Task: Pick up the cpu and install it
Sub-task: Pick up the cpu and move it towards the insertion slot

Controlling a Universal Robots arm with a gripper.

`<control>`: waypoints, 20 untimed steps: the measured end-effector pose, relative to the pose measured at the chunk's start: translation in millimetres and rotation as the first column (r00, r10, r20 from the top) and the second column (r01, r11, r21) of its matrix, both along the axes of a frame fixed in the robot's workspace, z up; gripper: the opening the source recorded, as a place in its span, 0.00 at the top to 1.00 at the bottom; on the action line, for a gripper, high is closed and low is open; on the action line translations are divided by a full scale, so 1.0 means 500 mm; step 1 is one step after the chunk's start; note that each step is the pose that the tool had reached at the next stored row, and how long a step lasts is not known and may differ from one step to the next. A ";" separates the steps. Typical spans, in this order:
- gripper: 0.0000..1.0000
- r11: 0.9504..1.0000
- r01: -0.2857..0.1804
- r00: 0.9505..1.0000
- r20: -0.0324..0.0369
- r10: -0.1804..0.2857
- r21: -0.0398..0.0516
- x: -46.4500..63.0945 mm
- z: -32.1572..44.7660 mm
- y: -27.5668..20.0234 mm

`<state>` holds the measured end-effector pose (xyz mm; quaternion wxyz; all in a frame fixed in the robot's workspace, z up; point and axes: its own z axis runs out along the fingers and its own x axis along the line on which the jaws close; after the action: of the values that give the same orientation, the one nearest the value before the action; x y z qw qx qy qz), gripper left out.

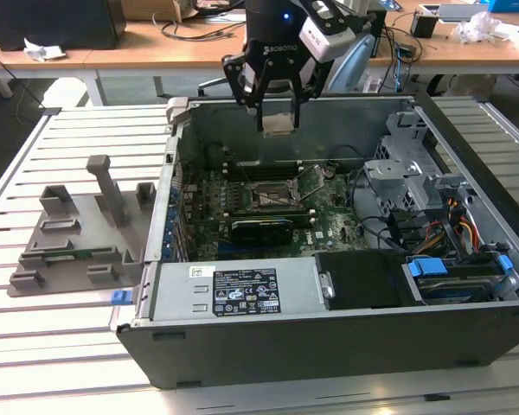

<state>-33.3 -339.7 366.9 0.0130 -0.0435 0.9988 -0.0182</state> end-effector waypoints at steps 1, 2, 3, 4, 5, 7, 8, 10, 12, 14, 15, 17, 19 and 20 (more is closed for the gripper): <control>0.45 1.000 0.000 1.000 0.000 0.000 0.000 0.001 -0.001 0.0000; 0.45 1.000 0.000 1.000 0.000 0.000 0.000 0.002 -0.002 0.0000; 0.45 1.000 0.000 1.000 0.000 0.000 0.000 0.003 -0.004 0.0000; 0.45 1.000 0.000 1.000 0.000 0.000 0.000 0.004 -0.005 0.0000; 0.45 1.000 0.000 1.000 0.000 0.000 0.000 0.005 -0.007 0.0000; 0.45 1.000 0.000 1.000 0.000 0.000 0.000 0.006 -0.009 0.0001; 0.45 1.000 0.000 1.000 0.000 0.000 0.000 0.007 -0.010 0.0000; 0.45 1.000 0.000 1.000 0.000 0.000 0.000 0.010 -0.014 0.0001; 0.45 1.000 0.000 1.000 0.000 0.000 0.000 0.012 -0.017 0.0001; 0.45 1.000 0.000 1.000 0.000 0.000 0.000 0.014 -0.020 0.0001; 0.45 1.000 0.000 1.000 0.000 0.000 0.000 0.015 -0.022 0.0001; 0.45 1.000 0.000 1.000 0.000 0.000 0.000 0.016 -0.023 0.0001; 0.45 1.000 0.000 1.000 0.000 0.000 0.000 0.017 -0.026 0.0001; 0.45 1.000 0.000 1.000 0.000 0.000 0.000 0.018 -0.027 0.0001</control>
<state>-24.4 -339.6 353.4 0.0131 -0.0435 0.9988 -0.0182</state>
